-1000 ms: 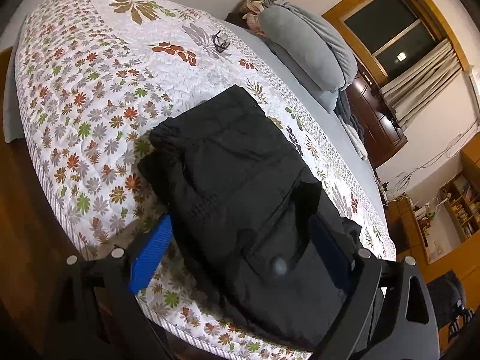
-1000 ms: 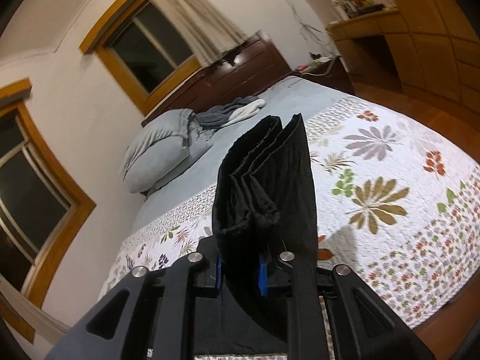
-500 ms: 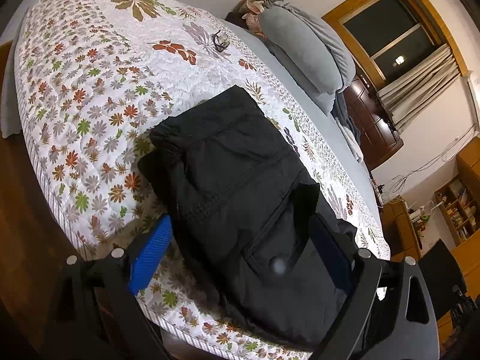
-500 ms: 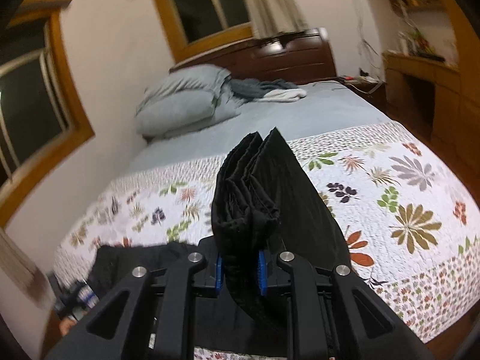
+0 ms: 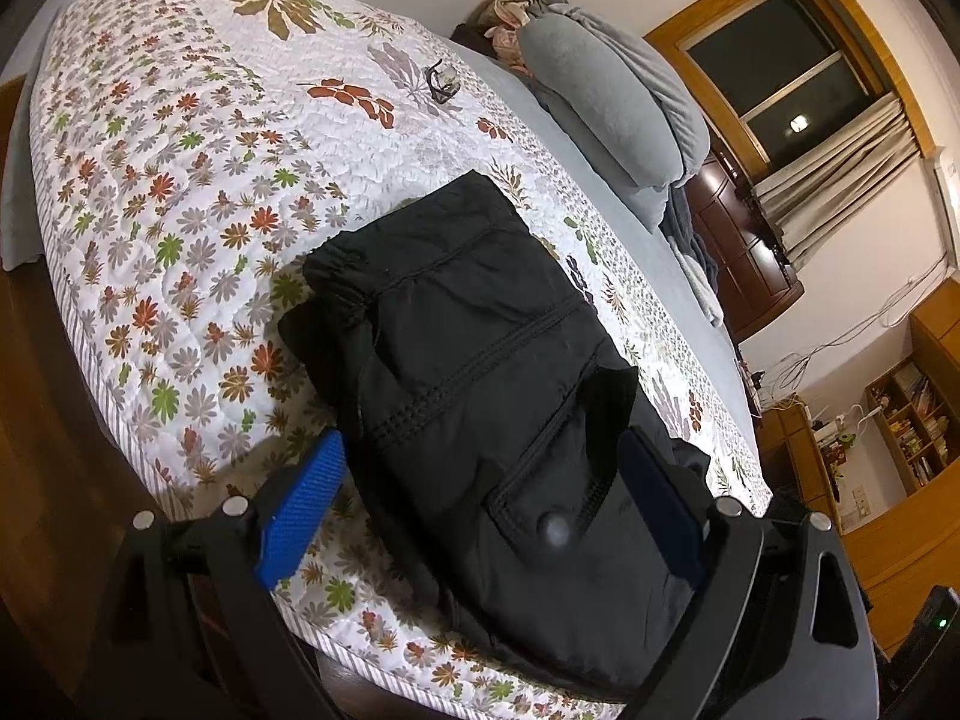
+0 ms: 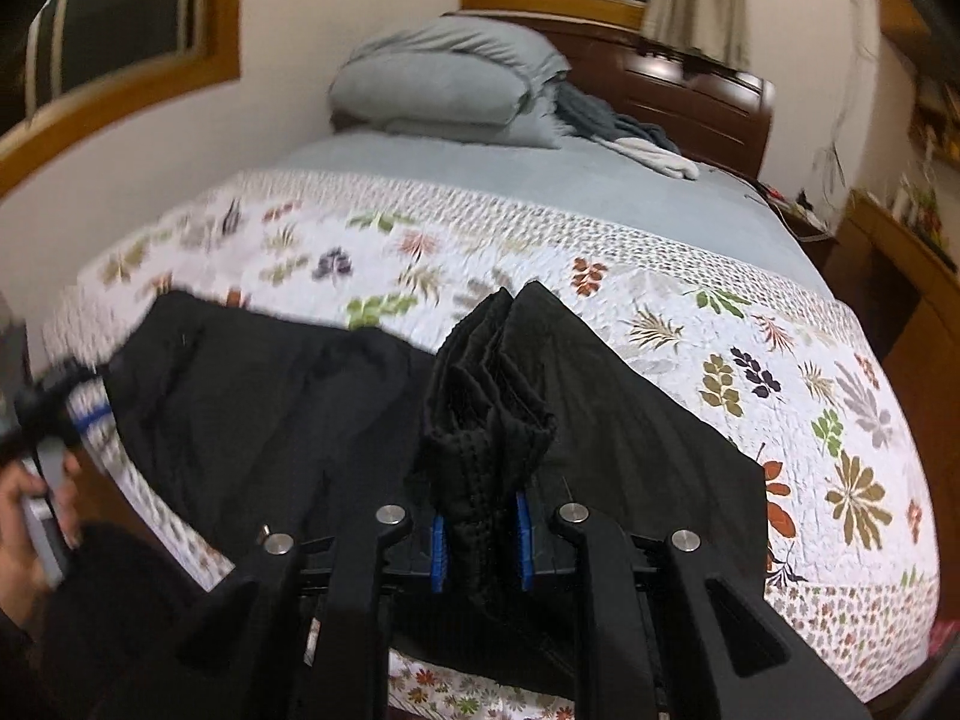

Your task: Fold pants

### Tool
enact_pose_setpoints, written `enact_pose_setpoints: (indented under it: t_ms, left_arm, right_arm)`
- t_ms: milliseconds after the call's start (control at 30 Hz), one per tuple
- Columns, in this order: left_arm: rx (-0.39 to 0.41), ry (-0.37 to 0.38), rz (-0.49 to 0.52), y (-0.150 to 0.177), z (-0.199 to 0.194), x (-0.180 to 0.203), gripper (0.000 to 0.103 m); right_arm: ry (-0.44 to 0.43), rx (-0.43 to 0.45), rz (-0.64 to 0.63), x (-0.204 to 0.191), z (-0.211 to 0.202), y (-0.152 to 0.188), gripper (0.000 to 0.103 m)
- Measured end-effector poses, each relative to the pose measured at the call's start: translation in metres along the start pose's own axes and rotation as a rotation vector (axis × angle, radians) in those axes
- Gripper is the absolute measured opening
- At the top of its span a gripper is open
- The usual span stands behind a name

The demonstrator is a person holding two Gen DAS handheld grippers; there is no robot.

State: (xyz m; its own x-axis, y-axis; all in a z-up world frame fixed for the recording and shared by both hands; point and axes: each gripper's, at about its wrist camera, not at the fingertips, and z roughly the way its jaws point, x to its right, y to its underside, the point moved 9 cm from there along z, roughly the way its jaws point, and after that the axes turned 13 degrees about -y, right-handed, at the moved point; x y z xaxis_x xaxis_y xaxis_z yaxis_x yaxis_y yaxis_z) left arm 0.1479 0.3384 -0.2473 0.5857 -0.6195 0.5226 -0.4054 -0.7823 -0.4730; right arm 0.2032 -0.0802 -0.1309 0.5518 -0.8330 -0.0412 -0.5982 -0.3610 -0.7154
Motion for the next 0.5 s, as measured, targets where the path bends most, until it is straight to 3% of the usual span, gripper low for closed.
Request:
enact_pose_setpoints:
  t_ms: [500]
  left_arm:
    - [-0.002, 0.006, 0.002, 0.003, -0.001, 0.006, 0.091]
  right_arm:
    - [0.144, -0.119, -0.406, -0.060, 0.046, 0.039, 0.017]
